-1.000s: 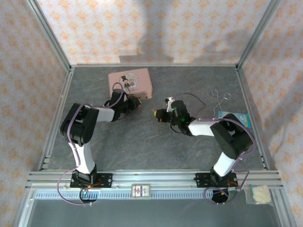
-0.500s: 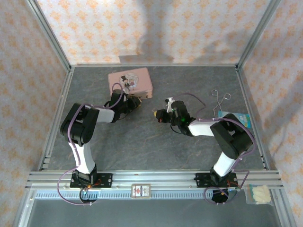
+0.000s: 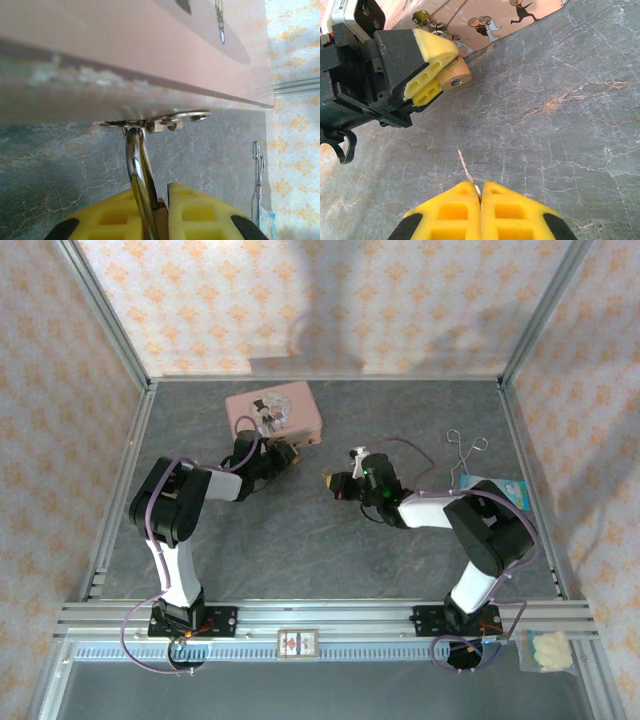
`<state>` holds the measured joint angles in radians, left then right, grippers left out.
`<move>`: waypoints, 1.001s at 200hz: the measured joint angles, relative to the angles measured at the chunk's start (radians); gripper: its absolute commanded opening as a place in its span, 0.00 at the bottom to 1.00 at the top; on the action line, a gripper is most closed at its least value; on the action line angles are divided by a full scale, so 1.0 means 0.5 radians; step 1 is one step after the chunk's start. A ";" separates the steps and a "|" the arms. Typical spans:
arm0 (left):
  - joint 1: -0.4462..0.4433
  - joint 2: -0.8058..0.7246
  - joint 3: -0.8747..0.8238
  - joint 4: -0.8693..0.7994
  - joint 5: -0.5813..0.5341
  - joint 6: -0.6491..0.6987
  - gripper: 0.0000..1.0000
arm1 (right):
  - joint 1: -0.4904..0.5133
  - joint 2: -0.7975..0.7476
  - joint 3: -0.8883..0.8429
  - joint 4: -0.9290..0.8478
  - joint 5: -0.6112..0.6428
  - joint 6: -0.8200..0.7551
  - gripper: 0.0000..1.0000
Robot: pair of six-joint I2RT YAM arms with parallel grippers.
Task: Unlock a padlock with a key
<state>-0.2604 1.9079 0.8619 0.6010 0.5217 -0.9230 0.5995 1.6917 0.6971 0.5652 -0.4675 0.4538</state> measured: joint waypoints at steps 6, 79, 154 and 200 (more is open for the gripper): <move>0.000 0.000 0.009 -0.018 -0.002 0.001 0.10 | 0.000 0.000 0.000 0.001 0.000 0.008 0.00; -0.010 0.024 0.069 -0.085 -0.020 0.000 0.19 | 0.001 0.101 0.001 0.092 -0.024 0.126 0.00; -0.091 0.112 0.123 -0.018 -0.245 0.014 0.28 | 0.000 0.101 0.000 0.099 -0.021 0.125 0.00; -0.151 0.165 0.114 0.111 -0.449 -0.019 0.30 | 0.001 0.091 -0.012 0.099 -0.006 0.124 0.00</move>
<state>-0.3359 1.9903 0.9192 0.6563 0.2974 -0.9325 0.5999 1.7370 0.6910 0.6147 -0.4706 0.5159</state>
